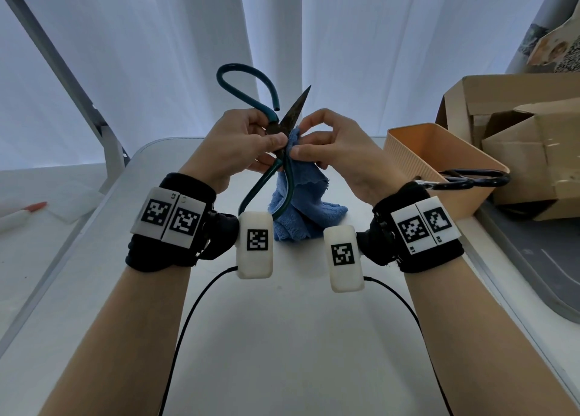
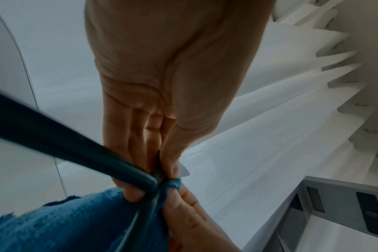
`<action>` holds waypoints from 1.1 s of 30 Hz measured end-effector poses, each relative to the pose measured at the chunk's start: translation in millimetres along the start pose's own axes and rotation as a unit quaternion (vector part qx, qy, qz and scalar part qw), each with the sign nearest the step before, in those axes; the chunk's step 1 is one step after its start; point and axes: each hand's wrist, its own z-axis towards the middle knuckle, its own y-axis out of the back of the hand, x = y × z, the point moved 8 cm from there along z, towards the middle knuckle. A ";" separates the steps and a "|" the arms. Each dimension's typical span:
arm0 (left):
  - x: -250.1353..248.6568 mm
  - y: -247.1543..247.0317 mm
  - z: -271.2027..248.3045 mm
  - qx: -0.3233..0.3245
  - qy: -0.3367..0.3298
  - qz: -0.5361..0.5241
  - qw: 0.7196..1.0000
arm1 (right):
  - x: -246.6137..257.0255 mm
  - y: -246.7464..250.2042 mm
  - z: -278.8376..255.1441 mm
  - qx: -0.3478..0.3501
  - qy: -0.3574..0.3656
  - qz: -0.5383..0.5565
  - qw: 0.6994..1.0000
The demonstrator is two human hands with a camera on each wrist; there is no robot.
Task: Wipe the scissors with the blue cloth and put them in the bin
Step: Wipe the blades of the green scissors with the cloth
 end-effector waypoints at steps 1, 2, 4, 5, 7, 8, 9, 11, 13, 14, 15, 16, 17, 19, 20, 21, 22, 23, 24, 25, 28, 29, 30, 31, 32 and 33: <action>-0.7 -0.3 -0.1 0.000 -0.001 0.001 1.000 | 0.0 -0.4 0.0 -0.005 0.002 0.001 1.000; -1.3 -0.4 -0.1 -0.002 -0.002 0.003 1.000 | -1.0 -0.3 0.9 -0.012 0.003 0.000 1.000; -2.0 0.3 0.1 -0.004 -0.004 0.002 1.000 | -2.2 0.5 1.5 -0.023 0.003 -0.005 1.000; -1.8 0.5 0.3 -0.003 -0.004 0.002 1.000 | -3.0 1.0 1.9 -0.025 0.002 -0.005 1.000; -1.0 0.3 0.3 -0.001 -0.001 0.002 1.000 | -3.7 0.0 2.6 -0.011 -0.001 0.002 1.000; -0.7 -0.2 0.3 0.000 -0.001 0.003 1.000 | -3.5 -1.4 2.4 -0.002 -0.002 0.005 1.000; -0.3 -0.9 0.4 -0.001 -0.001 0.003 1.000 | -3.5 -2.6 2.1 0.005 -0.003 0.005 1.000; -0.4 -3.3 0.3 0.001 -0.001 0.004 1.000 | -4.1 -2.6 2.0 0.005 -0.008 -0.002 1.000; -1.2 -4.8 0.3 0.005 -0.002 0.003 1.000 | -5.7 0.1 2.7 -0.007 -0.014 -0.007 1.000; -2.0 -4.7 0.3 0.006 -0.003 0.002 1.000 | -6.5 1.8 2.8 -0.015 -0.018 -0.009 1.000; -2.4 -4.1 0.3 0.006 -0.003 0.000 1.000 | -6.7 2.7 2.8 -0.018 -0.020 -0.012 1.000; -2.9 -3.6 0.1 0.006 -0.003 0.000 1.000 | -6.3 2.1 2.9 -0.014 -0.019 -0.012 1.000; -2.6 -3.3 -0.1 0.006 -0.002 -0.001 1.000 | -5.5 0.5 2.7 -0.004 -0.016 -0.011 1.000; -1.8 -2.7 -0.7 0.003 0.000 0.002 1.000 | -4.6 -3.0 2.3 0.016 -0.013 -0.009 1.000; -1.4 -2.7 -0.8 0.002 0.000 0.004 1.000 | -4.8 -3.8 2.3 0.020 -0.013 -0.012 1.000; -0.9 -3.0 -0.8 0.002 0.001 0.006 1.000 | -5.7 -3.5 2.4 0.020 -0.015 -0.015 1.000; -0.9 -3.6 -0.8 0.004 0.001 0.007 1.000 | -6.9 -2.6 2.7 0.015 -0.018 -0.016 1.000; -1.2 -3.9 -0.8 0.005 0.000 0.006 1.000 | -8.2 -0.9 3.2 0.006 -0.022 -0.016 1.000; -1.9 -3.5 -1.0 0.006 0.000 0.002 1.000 | -9.0 0.4 3.4 -0.002 -0.025 -0.017 1.000; -2.2 -3.0 -1.1 0.005 0.001 -0.003 1.000 | -9.1 1.3 3.4 -0.006 -0.026 -0.017 1.000; -2.4 0.0 -1.4 -0.002 0.004 -0.006 1.000 | -6.8 -0.7 4.0 0.017 -0.019 -0.008 1.000; -2.0 1.3 -1.3 -0.007 0.004 -0.005 1.000 | -7.2 -1.8 4.2 0.025 -0.020 -0.004 0.999; -1.8 2.0 -1.2 -0.009 0.004 -0.004 1.000 | -7.8 -2.4 4.1 0.029 -0.023 -0.003 0.999; -1.6 2.2 -0.9 -0.011 0.004 -0.004 1.000 | -8.9 -2.2 4.0 0.027 -0.026 -0.007 0.999; -1.7 2.2 -0.9 -0.013 0.004 -0.005 1.000 | -10.0 -1.8 3.9 0.021 -0.031 -0.013 0.999; -1.9 2.8 -1.0 -0.016 0.003 -0.007 1.000 | -11.6 -1.3 4.2 0.013 -0.037 -0.019 0.999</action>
